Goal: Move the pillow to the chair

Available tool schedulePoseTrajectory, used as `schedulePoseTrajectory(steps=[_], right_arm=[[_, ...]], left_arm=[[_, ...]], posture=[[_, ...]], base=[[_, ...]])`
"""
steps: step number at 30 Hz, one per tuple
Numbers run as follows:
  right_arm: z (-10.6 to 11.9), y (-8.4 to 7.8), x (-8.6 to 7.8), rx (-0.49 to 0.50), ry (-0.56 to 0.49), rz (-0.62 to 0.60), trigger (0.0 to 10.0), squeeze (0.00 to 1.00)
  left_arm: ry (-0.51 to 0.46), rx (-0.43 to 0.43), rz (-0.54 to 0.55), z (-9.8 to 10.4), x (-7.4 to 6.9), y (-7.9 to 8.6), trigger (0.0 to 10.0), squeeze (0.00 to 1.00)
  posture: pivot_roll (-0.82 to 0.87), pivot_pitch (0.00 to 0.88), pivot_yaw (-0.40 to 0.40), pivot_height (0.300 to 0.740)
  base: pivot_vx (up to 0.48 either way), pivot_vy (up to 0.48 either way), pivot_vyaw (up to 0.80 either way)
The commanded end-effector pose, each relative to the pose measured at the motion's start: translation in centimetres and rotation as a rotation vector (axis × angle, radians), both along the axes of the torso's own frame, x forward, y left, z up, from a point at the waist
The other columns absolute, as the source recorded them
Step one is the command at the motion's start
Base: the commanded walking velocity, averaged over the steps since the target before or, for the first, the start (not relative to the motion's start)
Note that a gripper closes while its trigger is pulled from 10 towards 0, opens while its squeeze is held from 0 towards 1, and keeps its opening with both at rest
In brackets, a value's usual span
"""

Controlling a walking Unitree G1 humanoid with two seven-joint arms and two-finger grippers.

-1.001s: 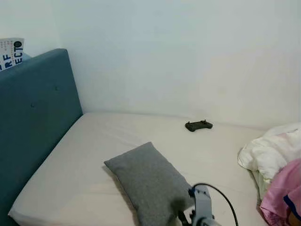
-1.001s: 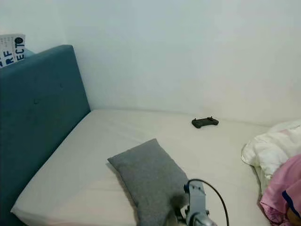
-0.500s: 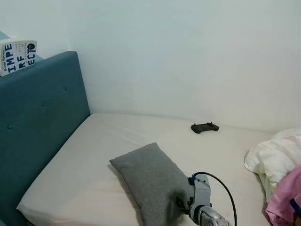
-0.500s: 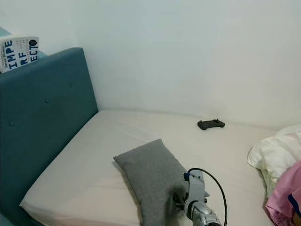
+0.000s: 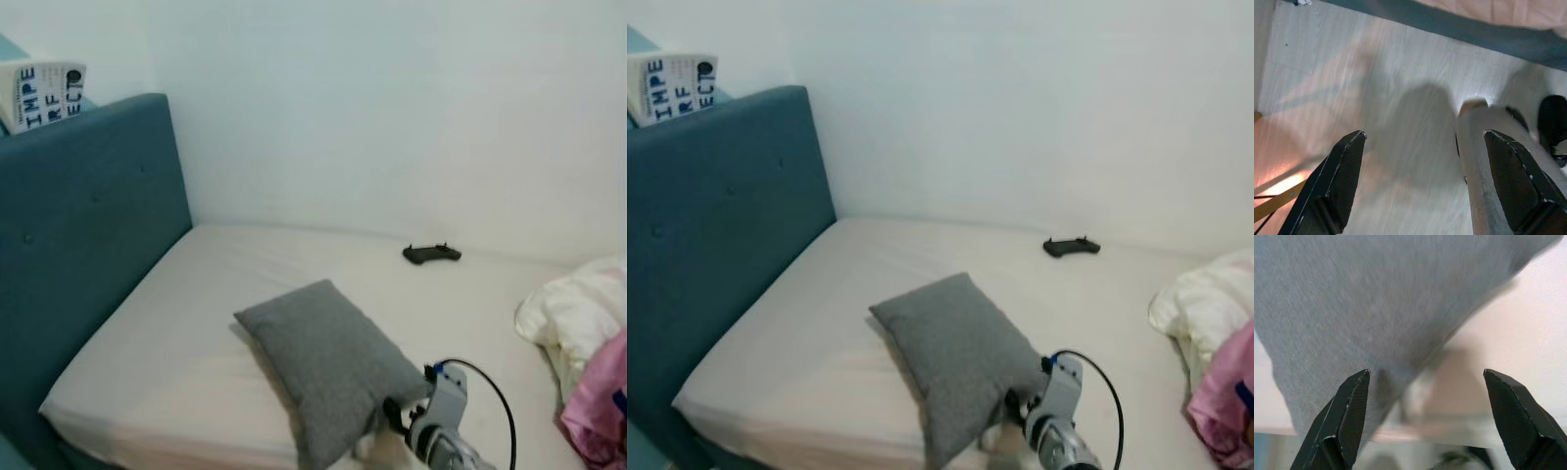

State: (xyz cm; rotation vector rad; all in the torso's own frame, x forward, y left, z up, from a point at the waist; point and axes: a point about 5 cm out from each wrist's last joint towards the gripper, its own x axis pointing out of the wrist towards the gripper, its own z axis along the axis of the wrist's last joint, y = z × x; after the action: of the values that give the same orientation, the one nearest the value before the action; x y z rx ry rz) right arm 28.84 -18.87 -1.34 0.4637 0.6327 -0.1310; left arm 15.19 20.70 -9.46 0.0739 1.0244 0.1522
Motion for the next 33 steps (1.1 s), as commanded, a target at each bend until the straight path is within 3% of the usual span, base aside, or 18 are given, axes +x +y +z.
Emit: schedulePoseTrajectory(steps=[1,10,18,24,33], right_arm=[[0.6,0.3,0.7,0.050,-0.044,-0.016,10.0,0.00],[1.8,-0.3,1.7,0.144,-0.126,-0.069,10.0,0.00],[2.8,-1.0,2.4,0.195,-0.184,-0.097,10.0,0.00],[3.8,-0.4,3.1,0.315,-0.279,-0.050,10.0,0.00],[4.5,-0.6,3.5,0.386,-0.327,-0.079,10.0,0.00]], left_arm=[[0.000,0.006,-0.002,0.0,-0.1,0.2,10.0,0.00],[0.004,0.012,-0.008,0.0,-0.2,0.3,10.0,0.00],[0.022,0.036,-0.016,-0.2,-1.2,1.2,10.0,0.00],[0.042,0.056,-0.041,-0.4,-2.4,2.0,10.0,0.00],[0.059,0.079,-0.076,-0.5,-3.6,2.8,10.0,0.00]], posture=[[-0.02,0.006,-0.008,0.615],[-0.01,0.019,-0.004,0.585],[0.02,0.043,0.005,0.545],[0.06,0.086,0.037,0.515],[0.09,0.114,0.063,0.496]], base=[[0.000,0.000,0.00],[0.000,0.000,0.00],[0.000,0.000,0.00],[0.000,0.000,0.00],[0.000,0.000,0.00]])
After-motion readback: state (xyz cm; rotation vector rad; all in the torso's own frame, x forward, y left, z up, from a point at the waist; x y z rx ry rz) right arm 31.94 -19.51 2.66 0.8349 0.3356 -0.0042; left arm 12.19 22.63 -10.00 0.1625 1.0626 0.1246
